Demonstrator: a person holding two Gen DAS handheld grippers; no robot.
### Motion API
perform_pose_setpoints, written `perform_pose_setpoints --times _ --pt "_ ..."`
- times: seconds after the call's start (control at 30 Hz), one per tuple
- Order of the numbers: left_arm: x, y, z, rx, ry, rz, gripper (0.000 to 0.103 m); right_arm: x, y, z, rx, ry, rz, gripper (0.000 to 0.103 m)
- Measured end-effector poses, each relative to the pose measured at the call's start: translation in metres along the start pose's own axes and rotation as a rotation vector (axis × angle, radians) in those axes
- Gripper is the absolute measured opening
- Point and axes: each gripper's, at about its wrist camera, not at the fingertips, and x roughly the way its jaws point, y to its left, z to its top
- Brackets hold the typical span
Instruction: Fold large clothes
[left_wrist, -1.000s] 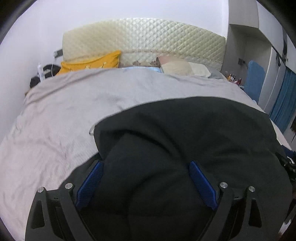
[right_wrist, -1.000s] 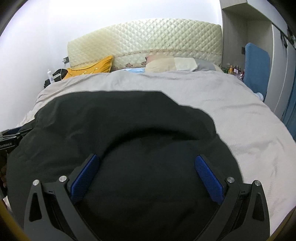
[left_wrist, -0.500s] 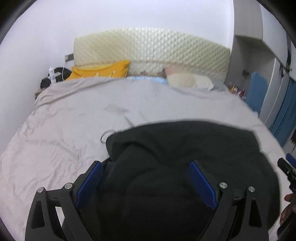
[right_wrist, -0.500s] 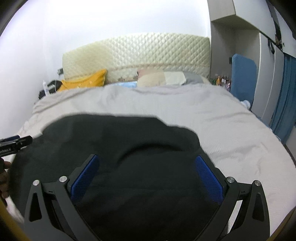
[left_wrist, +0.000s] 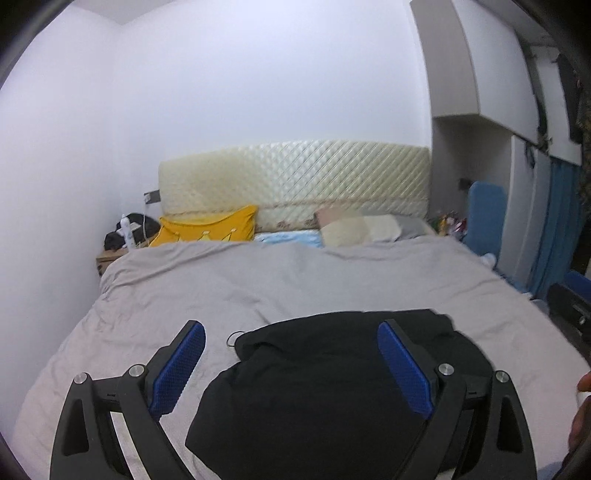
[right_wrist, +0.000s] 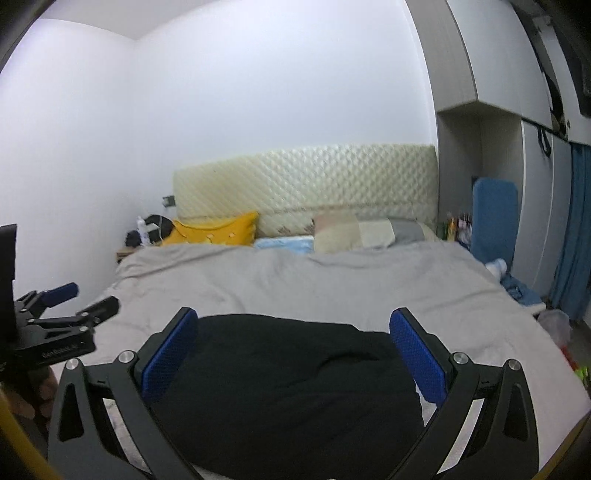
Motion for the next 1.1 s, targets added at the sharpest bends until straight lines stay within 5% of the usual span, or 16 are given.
perform_pose_setpoints --times 0.23,0.57,1.1 --pt "-0.058 -0.001 -0.003 -0.039 -0.069 -0.059 0.098 -0.048 0.021 -0.001 -0.010 -0.076 0.029 0.103" --pt "-0.092 -0.006 -0.030 -0.030 -0.025 -0.083 0.098 -0.094 0.046 -0.023 -0.043 -0.107 0.024 0.103" --pt "-0.082 -0.010 -0.091 -0.012 0.111 -0.064 0.098 -0.099 0.040 -0.094 -0.002 0.045 -0.015 0.103"
